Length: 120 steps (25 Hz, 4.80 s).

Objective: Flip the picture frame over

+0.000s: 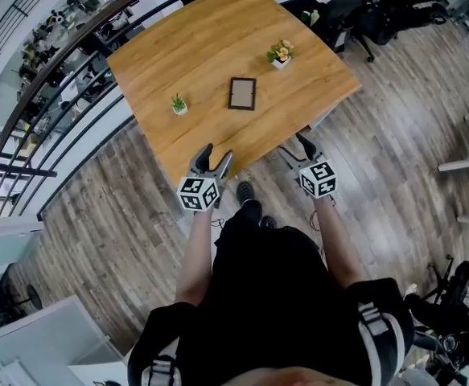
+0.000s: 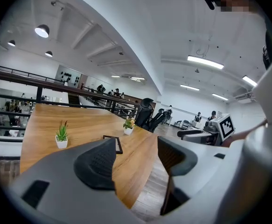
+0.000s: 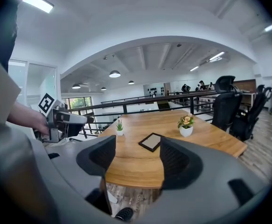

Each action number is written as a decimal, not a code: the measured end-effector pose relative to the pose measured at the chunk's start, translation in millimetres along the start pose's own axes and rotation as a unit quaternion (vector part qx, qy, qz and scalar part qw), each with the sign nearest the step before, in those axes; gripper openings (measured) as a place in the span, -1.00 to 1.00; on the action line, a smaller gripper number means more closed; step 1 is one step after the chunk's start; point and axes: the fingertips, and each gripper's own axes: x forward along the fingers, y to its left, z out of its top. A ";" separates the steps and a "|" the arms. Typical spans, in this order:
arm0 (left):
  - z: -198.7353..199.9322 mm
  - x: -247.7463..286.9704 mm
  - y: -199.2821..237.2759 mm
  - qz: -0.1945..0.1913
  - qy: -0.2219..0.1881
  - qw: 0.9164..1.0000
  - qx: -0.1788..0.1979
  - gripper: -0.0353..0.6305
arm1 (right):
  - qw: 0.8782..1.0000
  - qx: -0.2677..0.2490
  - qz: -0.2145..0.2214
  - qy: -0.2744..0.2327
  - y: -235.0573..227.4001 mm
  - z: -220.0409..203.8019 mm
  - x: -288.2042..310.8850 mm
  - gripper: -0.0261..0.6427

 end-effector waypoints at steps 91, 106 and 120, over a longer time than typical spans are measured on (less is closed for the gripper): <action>-114.2 268.3 190.8 0.133 0.216 0.966 -0.052 -0.35 | 0.994 0.016 -0.002 0.109 -202.1 12.2 172.0 -0.25; -121.1 278.7 177.4 0.125 0.247 0.961 -0.021 -0.68 | 0.994 0.021 -0.008 0.107 -205.7 11.3 173.2 -0.28; -120.5 275.9 182.4 0.146 0.244 0.953 -0.104 -0.71 | 0.994 0.025 0.000 0.108 -191.8 10.3 169.6 -0.30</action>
